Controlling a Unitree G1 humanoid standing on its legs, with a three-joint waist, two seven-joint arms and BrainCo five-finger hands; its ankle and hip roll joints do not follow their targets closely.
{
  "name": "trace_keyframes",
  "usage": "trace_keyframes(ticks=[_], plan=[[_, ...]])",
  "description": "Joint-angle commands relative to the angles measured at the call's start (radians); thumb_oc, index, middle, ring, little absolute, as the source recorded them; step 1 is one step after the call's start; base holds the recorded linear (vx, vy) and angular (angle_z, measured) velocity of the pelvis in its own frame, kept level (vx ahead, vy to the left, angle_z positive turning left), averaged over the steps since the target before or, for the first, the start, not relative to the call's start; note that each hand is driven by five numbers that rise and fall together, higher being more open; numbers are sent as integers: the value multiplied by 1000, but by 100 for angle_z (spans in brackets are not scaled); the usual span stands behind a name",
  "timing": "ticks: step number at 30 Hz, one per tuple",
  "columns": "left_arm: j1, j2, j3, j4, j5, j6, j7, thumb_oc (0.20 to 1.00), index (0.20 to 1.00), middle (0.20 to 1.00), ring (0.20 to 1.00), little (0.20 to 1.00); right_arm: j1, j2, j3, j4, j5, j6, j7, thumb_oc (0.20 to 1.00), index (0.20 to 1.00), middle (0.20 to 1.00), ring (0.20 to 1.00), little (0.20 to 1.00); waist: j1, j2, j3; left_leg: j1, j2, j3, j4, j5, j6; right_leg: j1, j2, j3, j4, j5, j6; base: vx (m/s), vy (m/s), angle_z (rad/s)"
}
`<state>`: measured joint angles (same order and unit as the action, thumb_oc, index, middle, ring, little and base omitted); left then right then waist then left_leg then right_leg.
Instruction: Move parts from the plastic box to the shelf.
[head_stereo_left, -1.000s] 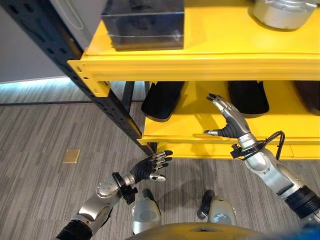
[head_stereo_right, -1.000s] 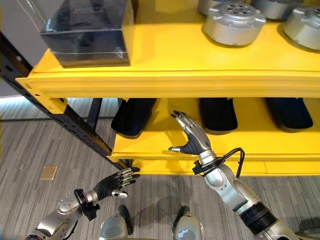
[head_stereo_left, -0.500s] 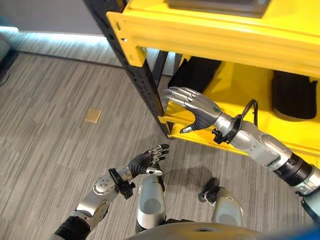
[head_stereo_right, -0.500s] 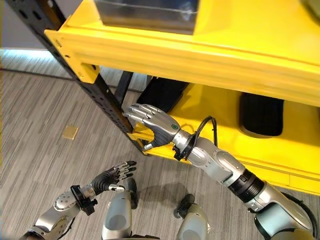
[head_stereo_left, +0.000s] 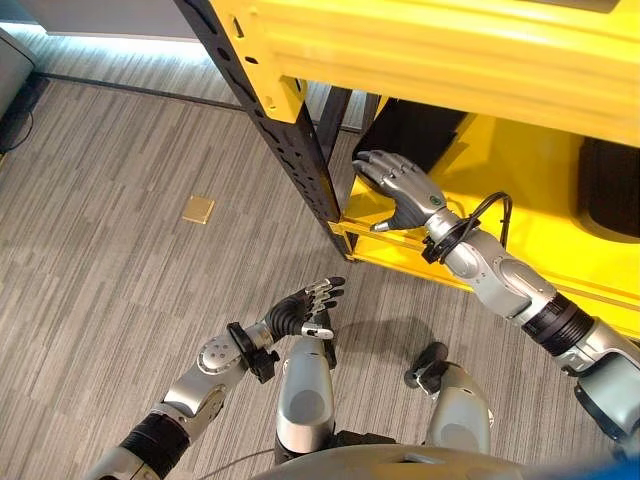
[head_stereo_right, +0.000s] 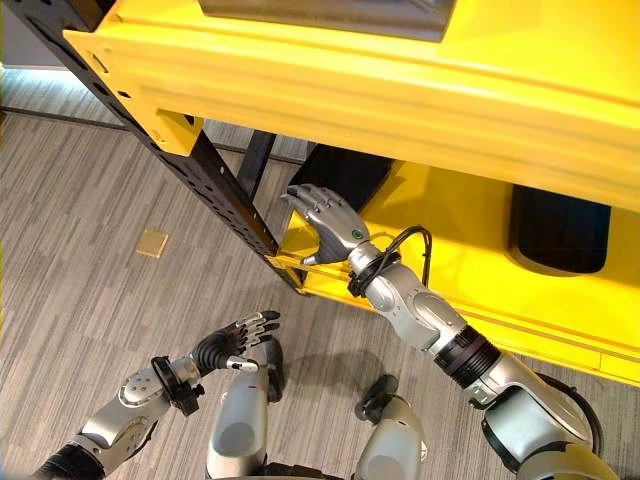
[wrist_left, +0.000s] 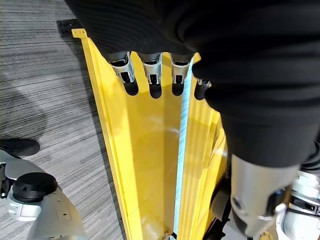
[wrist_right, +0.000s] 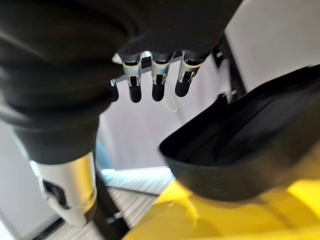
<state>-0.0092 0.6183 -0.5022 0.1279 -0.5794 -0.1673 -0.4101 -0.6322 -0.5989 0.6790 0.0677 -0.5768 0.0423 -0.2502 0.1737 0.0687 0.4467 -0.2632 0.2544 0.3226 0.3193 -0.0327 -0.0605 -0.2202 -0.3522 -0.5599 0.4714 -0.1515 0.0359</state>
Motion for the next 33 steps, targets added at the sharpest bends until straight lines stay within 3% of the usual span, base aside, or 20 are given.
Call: trace_keyframes(ticks=[1,3,7,15,19,21,22,26,33], plan=[[18,-3,-52,-76,-40,-25,26,1000,1000,1000,1000,1000,-96,35,-26,4,-42,-7,-99,1000,1000,1000,1000,1000,8,6,-39,70,67,9,-17,-1,-25,1,-46,98,-31,39,116,-3,37,-1],[5,-9,-55,-77,-52,-13,28,1000,1000,1000,1000,1000,-96,39,-31,12,-45,-29,-81,1000,1000,1000,1000,1000,6,8,-38,64,66,9,-15,-2,-27,-6,-47,99,-27,37,114,-9,16,0],[-15,-11,-67,-64,-45,1,19,1000,1000,1000,1000,1000,-103,44,-3,66,-50,-8,-34,1000,1000,1000,1000,1000,8,9,-39,67,63,10,-15,-3,-26,-3,-46,94,-20,30,109,0,0,0],[-27,5,-52,-50,-50,18,-26,1000,1000,1000,1000,1000,-167,68,81,192,-132,18,318,1000,1000,1000,1000,1000,26,7,-39,75,63,14,-27,5,-29,7,-58,71,-29,35,107,0,-4,0],[-18,8,-38,-45,-44,22,-55,1000,1000,1000,1000,1000,-180,72,113,253,-202,29,372,1000,1000,1000,1000,1000,37,6,-41,80,66,16,-30,8,-27,12,-65,58,-26,36,106,5,-6,2],[-12,6,-35,-39,-35,19,-66,1000,1000,1000,1000,1000,-184,78,123,291,-245,74,391,1000,1000,1000,1000,1000,41,5,-38,87,64,15,-28,2,-28,19,-69,56,-17,28,108,42,-14,5],[-11,3,-33,-32,-28,19,-72,1000,1000,1000,1000,1000,-190,90,132,344,-287,140,417,1000,1000,1000,1000,1000,46,5,-39,92,65,17,-31,3,-28,23,-71,51,-16,28,108,36,-10,2],[-15,-8,-29,-27,-24,22,-83,1000,1000,1000,1000,1000,-198,124,131,468,-396,283,485,1000,1000,1000,1000,1000,56,9,-39,97,66,22,-41,9,-28,28,-68,42,-14,24,103,8,-1,0],[-24,-22,-26,-25,-9,33,-87,1000,1000,1000,1000,1000,-181,155,113,580,-504,319,473,1000,1000,1000,1000,1000,61,9,-34,98,60,25,-52,13,-25,33,-58,34,-13,20,102,1,-5,1]])
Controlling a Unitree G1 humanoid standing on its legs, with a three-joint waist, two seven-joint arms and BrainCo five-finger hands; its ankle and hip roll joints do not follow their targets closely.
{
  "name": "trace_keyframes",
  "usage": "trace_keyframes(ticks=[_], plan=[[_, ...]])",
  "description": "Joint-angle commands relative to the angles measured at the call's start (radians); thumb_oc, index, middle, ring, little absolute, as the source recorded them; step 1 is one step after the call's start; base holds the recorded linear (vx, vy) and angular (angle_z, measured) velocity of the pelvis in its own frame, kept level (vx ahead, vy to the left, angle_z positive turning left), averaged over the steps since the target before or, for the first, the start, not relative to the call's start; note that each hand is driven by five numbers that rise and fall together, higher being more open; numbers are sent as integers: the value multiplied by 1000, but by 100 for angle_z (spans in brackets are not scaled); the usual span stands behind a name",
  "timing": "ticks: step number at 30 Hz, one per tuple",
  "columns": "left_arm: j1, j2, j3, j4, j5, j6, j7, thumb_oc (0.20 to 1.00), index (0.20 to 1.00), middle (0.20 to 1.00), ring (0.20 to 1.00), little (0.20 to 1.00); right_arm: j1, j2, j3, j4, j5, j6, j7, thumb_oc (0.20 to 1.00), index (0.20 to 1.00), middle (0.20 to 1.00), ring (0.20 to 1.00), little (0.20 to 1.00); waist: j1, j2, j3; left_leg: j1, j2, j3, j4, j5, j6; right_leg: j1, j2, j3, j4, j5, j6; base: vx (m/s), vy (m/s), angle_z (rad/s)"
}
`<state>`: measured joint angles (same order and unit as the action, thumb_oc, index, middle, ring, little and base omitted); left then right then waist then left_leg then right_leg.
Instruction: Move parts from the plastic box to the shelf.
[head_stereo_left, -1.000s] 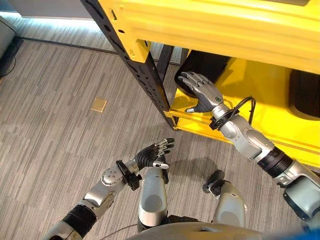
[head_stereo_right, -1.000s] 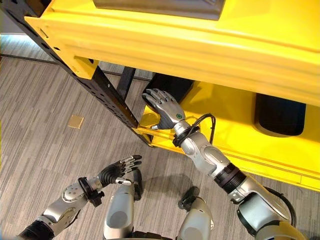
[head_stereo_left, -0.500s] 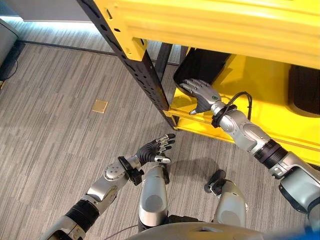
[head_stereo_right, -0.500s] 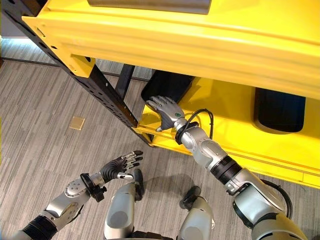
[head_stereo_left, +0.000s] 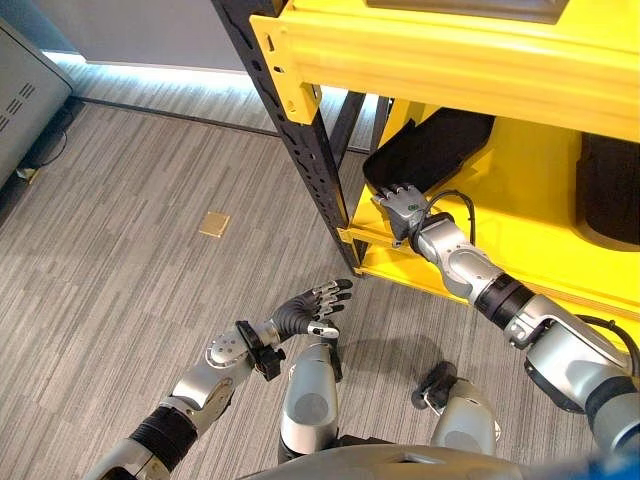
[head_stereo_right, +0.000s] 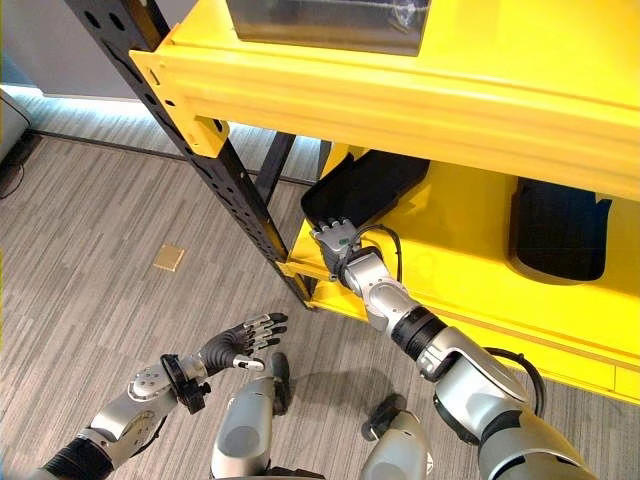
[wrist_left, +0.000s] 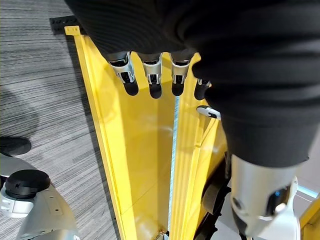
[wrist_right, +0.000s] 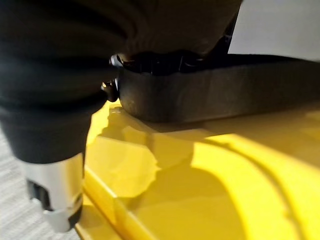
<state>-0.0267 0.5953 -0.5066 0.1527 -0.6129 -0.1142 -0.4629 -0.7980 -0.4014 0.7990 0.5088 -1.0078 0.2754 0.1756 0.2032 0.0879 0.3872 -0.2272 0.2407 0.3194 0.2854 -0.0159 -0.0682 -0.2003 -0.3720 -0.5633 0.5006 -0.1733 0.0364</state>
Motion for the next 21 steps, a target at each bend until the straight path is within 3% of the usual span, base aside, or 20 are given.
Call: trace_keyframes(ticks=[1,3,8,14,17,18,19,21], plan=[[-7,1,-19,-49,24,-20,-34,1000,1000,1000,1000,1000,-9,-49,-10,142,-91,77,30,1000,1000,1000,1000,1000,29,-13,27,60,74,29,-15,-5,-16,9,-37,39,-40,41,101,0,0,0],[-7,0,-18,-47,24,-21,-33,1000,1000,1000,1000,1000,-6,-53,-13,142,-98,71,27,1000,1000,1000,1000,1000,28,-14,27,59,74,30,-14,-6,-16,9,-35,41,-41,41,100,0,0,0],[-11,9,-7,-45,9,-19,-28,1000,1000,1000,1000,1000,11,-87,-13,118,-184,-25,-9,1000,1000,1000,1000,1000,21,-24,27,55,74,33,-8,-9,-15,5,-25,51,-41,39,100,0,0,0],[-5,27,14,-24,0,-36,-43,1000,1000,1000,1000,1000,34,-173,23,17,-289,-279,-106,1000,1000,1000,1000,1000,13,-41,29,47,78,39,2,-13,-17,-2,-13,58,-43,37,101,6,-19,-3],[-5,30,20,-18,-4,-37,-49,1000,1000,1000,1000,1000,33,-190,26,0,-297,-302,-103,1000,1000,1000,1000,1000,11,-43,28,47,78,40,3,-14,-16,-3,-12,60,-42,36,100,-2,-3,-2],[1,33,25,-16,-2,-40,-55,1000,1000,1000,1000,1000,35,-203,28,-17,-306,-321,-98,269,269,269,269,269,11,-44,29,47,79,41,5,-15,-15,-4,-14,60,-39,36,101,0,0,0],[3,34,28,-14,-3,-42,-60,1000,1000,1000,1000,1000,35,-210,29,-25,-314,-334,-98,200,200,200,200,200,10,-45,29,47,80,42,6,-15,-15,-4,-14,60,-39,36,101,0,0,0],[7,37,29,-10,-1,-46,-65,1000,1000,1000,1000,1000,36,-225,32,-41,-330,-364,-109,200,200,200,200,200,10,-47,28,49,80,44,6,-15,-14,-2,-13,59,-40,36,100,0,0,0]])
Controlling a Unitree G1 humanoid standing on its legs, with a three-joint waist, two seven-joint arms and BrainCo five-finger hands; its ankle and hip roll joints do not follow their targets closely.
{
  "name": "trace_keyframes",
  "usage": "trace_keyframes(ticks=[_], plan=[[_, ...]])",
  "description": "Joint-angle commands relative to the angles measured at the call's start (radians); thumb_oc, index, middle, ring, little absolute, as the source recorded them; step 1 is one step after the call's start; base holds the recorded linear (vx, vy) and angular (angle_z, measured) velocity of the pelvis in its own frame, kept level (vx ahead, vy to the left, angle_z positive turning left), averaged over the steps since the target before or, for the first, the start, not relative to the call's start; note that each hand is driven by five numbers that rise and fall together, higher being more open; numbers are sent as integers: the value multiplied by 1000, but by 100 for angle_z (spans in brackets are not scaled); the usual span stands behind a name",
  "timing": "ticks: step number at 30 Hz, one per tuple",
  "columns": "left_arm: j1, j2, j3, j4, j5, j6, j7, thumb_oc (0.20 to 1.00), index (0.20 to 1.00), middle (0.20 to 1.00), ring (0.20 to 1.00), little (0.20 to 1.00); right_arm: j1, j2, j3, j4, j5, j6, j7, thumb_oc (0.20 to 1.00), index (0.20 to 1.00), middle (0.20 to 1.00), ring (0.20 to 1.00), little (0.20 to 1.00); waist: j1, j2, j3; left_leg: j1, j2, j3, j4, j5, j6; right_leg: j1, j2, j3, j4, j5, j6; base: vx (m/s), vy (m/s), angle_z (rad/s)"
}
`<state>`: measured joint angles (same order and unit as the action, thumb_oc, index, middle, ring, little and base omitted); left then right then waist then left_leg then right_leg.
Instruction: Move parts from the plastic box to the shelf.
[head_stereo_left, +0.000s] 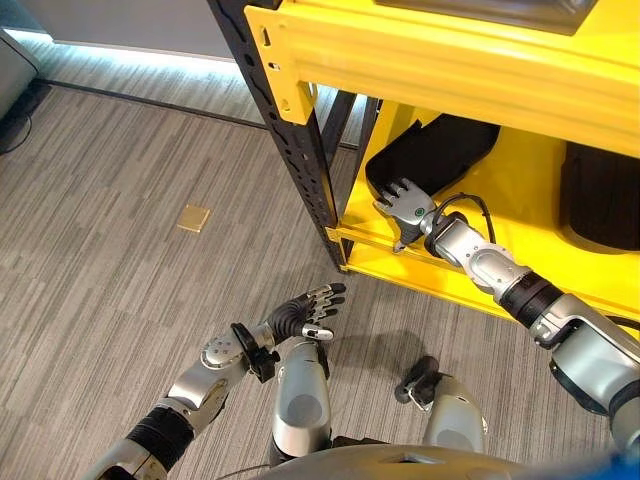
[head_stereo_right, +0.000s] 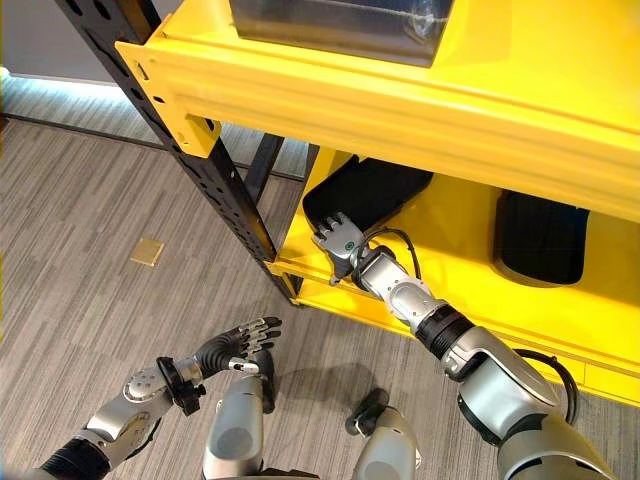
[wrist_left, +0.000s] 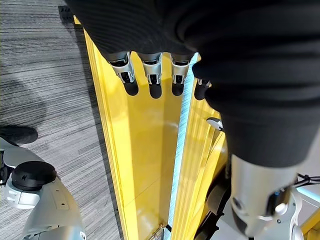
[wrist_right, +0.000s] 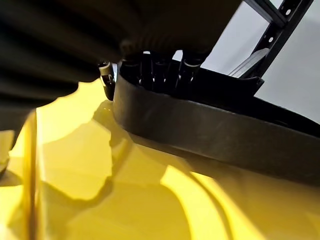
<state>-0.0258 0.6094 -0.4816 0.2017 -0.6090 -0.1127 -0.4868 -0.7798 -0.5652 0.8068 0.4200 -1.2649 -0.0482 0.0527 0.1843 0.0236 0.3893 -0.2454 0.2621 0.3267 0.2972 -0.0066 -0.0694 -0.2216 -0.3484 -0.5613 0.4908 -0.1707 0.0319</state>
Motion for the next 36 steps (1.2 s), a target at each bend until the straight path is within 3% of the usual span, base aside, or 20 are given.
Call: trace_keyframes(ticks=[1,8,12,22,32,33,36], plan=[[7,24,5,-59,-6,-47,-40,1000,1000,1000,1000,1000,17,-68,26,39,-85,-56,12,200,200,200,200,200,28,17,26,67,59,37,-6,-24,-13,20,-36,56,-30,33,104,0,0,0],[22,23,5,-54,2,-64,-32,1000,1000,1000,1000,1000,10,-112,27,-17,-112,-97,2,200,200,200,200,200,23,13,25,67,63,40,1,-26,-12,17,-37,58,-20,29,104,0,0,0],[29,20,5,-48,10,-71,-36,1000,1000,1000,1000,1000,13,-132,24,-32,-130,-87,19,200,200,200,200,200,19,12,24,69,66,43,7,-29,-10,20,-36,58,-17,27,102,0,0,0],[31,21,-10,-38,3,-74,-35,1000,1000,1000,1000,1000,-19,-174,28,-34,-215,-146,-62,200,200,200,200,200,17,12,18,74,68,47,11,-33,-10,25,-32,58,-14,22,100,8,0,-4],[36,20,-16,-31,10,-89,-26,1000,1000,1000,1000,1000,-30,-183,24,5,-84,-47,-82,200,200,200,200,200,17,19,17,71,66,43,19,-39,-8,25,-34,58,-9,17,100,0,0,0],[33,20,-21,-31,7,-92,-25,1000,1000,1000,1000,1000,-31,-173,21,23,-20,-2,-70,200,200,200,200,200,16,23,18,72,63,43,16,-39,-7,25,-34,57,-9,16,101,0,0,0],[29,17,-23,-34,7,-92,-24,1000,1000,1000,1000,1000,-28,-141,7,74,88,52,-65,200,200,200,200,200,16,30,17,74,59,42,15,-42,-4,29,-34,57,-13,14,100,0,0,0]])
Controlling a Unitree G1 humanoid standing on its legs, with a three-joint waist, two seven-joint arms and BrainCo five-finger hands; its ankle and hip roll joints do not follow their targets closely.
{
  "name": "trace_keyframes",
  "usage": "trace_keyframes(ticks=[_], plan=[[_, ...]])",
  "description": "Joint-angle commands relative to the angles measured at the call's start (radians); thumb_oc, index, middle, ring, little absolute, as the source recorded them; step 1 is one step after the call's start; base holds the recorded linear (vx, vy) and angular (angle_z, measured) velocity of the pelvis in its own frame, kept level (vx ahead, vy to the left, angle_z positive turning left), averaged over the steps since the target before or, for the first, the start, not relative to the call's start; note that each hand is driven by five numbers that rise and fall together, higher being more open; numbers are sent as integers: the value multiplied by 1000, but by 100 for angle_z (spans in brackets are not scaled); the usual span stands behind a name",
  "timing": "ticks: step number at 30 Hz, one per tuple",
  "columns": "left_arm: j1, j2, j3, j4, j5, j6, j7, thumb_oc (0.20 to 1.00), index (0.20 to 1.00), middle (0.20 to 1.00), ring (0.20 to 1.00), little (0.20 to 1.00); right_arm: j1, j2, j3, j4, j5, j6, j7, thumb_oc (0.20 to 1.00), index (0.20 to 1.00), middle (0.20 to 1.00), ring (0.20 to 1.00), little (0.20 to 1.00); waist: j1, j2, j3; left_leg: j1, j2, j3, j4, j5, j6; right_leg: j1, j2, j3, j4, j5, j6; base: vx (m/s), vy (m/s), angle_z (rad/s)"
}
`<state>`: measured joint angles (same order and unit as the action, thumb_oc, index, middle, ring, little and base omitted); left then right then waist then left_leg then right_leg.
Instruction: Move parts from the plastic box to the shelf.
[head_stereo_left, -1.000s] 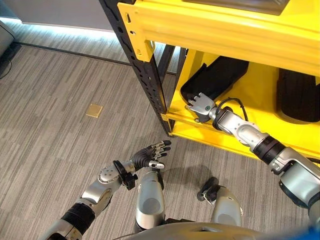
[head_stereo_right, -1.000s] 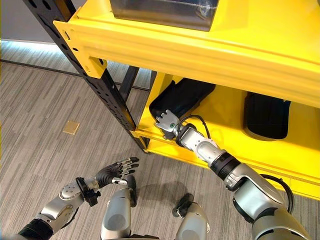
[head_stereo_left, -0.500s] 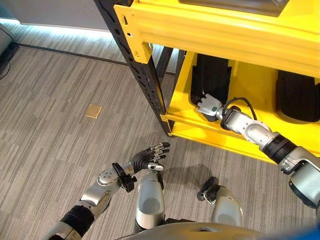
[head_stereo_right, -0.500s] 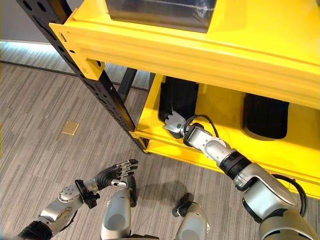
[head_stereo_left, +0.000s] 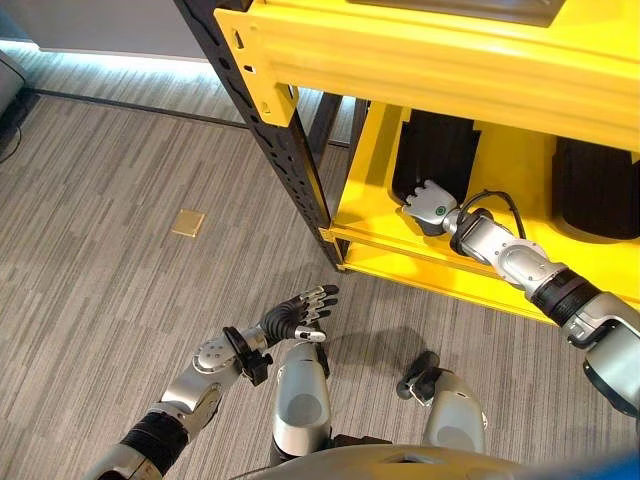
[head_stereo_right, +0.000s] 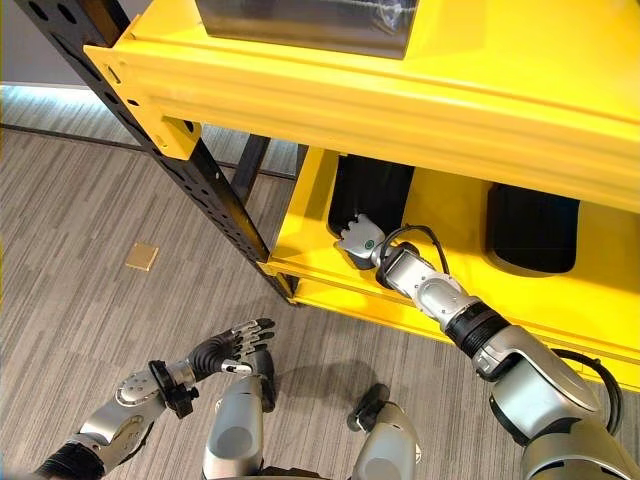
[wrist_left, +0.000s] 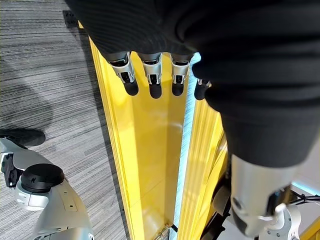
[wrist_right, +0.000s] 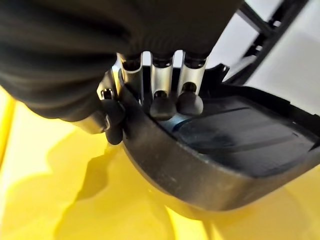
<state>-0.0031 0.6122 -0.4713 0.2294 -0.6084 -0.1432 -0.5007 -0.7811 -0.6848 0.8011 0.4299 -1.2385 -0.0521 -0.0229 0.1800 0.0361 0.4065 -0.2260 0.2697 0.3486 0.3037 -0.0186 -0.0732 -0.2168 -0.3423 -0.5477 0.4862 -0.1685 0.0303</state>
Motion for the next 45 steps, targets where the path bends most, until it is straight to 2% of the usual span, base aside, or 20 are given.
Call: trace_keyframes(ticks=[1,9,26,31,37,45], plan=[[0,13,-33,-67,10,-53,-12,1000,1000,1000,1000,1000,-30,-7,9,79,85,62,13,200,200,200,200,200,22,20,-1,56,49,18,6,-31,1,25,-41,41,-10,13,102,0,0,0],[-15,5,-42,-64,6,-37,-11,1000,1000,1000,1000,1000,-45,39,18,123,32,46,-25,200,200,200,200,200,28,27,-5,59,41,17,0,-32,4,33,-40,32,-19,14,101,0,0,0],[-12,-2,-54,-43,6,-44,-25,1000,1000,1000,1000,1000,-76,45,45,124,-7,9,-27,200,200,200,200,200,39,29,-14,66,39,20,-5,-31,4,44,-41,17,-25,14,98,0,0,0],[-18,-8,-61,-33,15,-46,-24,1000,1000,1000,1000,1000,-84,55,48,131,11,34,-29,200,200,200,200,200,40,30,-14,66,38,20,-4,-32,5,43,-42,16,-24,14,98,0,0,0],[-19,-6,-70,-34,17,-40,-29,1000,1000,1000,1000,1000,-99,65,53,148,3,16,-54,200,200,200,200,200,44,34,-17,68,33,18,-2,-35,8,49,-42,10,-28,13,97,0,0,0],[-23,-11,-79,-35,25,-47,-33,1000,1000,1000,1000,1000,-120,81,62,148,-12,25,-56,200,200,200,200,200,51,38,-24,71,31,14,-7,-33,8,55,-44,1,-33,16,97,0,0,0]])
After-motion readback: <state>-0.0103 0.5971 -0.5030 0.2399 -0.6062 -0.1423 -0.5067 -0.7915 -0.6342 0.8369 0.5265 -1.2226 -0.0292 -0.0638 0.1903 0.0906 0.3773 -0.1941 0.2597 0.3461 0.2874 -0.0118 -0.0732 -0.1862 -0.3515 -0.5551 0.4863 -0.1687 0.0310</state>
